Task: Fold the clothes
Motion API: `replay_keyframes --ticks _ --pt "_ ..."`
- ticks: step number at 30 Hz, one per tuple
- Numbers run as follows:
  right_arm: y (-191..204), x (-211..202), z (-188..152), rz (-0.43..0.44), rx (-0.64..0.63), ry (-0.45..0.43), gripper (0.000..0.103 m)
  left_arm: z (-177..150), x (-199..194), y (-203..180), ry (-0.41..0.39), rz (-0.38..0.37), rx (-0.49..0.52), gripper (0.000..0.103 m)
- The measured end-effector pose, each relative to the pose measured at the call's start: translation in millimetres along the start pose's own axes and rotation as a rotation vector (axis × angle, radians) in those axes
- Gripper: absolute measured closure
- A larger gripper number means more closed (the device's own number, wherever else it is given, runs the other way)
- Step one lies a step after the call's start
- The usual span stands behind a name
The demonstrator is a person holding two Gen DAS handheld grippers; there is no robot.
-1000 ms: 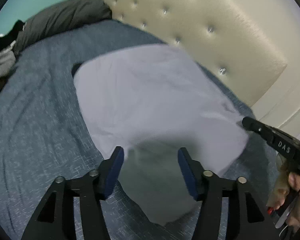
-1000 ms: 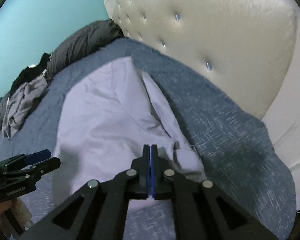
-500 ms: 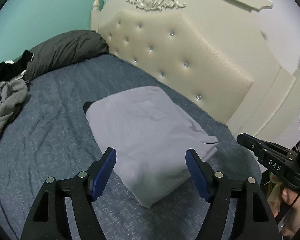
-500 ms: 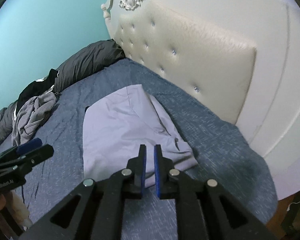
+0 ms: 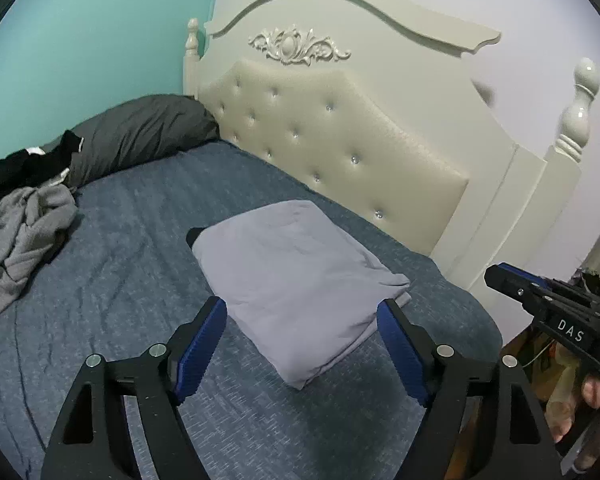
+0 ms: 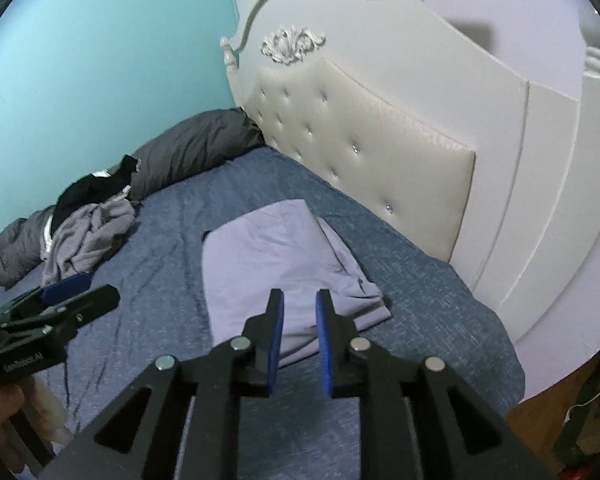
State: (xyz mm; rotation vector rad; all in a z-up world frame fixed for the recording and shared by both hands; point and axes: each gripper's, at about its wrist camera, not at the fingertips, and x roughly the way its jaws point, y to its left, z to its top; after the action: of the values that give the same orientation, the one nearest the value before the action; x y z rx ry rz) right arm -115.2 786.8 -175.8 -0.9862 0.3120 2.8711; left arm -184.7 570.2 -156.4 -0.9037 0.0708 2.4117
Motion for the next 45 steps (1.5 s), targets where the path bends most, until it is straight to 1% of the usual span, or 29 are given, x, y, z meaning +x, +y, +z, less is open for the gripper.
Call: replay_keyframes --ticks 3,5,10,13,17,19,21,23,28,30,35,37,45 --pt "8.3 -15.0 -1.9 0.005 -0.006 -0.015 0.076 -2.6 -15.9 1.4 -0.014 -0.003 -0.006 0.02" --pt "13.7 -24.1 -4.0 0.009 -0.009 -0.021 0.066 -4.1 -25.0 2.1 -0.02 -0.007 -0.011 0.019" --pt "26.9 -45.8 -10.9 0.002 -0.02 -0.029 0.05 -8.9 -48.4 3.5 -0.048 -0.006 -0.007 0.016" --pt "32.5 -56.5 -14.4 -0.008 -0.024 -0.037 0.046 -12.1 -60.9 5.7 -0.062 -0.006 -0.009 0.013" --pt "37.6 -68.6 -20.0 -0.009 -0.011 -0.048 0.036 -17.6 -74.3 8.0 -0.073 0.002 -0.012 0.007" --pt "39.8 -73.5 -22.4 -0.008 -0.008 -0.053 0.033 -20.6 -80.8 8.3 -0.08 0.008 -0.008 0.006" --pt "43.5 -79.6 -25.2 -0.013 -0.013 -0.063 0.031 -23.5 -86.2 9.0 -0.083 0.011 -0.01 0.003" --pt "45.9 -84.4 -28.1 -0.011 -0.013 -0.068 0.026 -26.5 -91.7 9.9 -0.086 0.011 -0.014 0.0" --pt "48.1 -94.1 -37.1 -0.014 0.005 -0.075 0.017 -34.4 -105.6 9.5 -0.095 0.013 -0.006 0.0" --pt "49.2 -97.7 -41.2 -0.02 0.012 -0.077 0.016 -37.1 -109.3 9.5 -0.092 0.01 0.0 0.0" --pt "53.2 -107.3 -50.7 -0.036 0.017 -0.094 0.005 -45.2 -121.3 8.3 -0.102 0.027 0.019 0.001" --pt "55.3 -110.8 -54.1 -0.044 0.017 -0.093 0.005 -48.3 -126.3 7.6 -0.103 0.031 0.03 0.001" --pt "61.1 -126.3 -67.0 -0.023 0.03 -0.102 0.003 -58.3 -142.1 7.2 -0.11 0.037 0.041 0.0"
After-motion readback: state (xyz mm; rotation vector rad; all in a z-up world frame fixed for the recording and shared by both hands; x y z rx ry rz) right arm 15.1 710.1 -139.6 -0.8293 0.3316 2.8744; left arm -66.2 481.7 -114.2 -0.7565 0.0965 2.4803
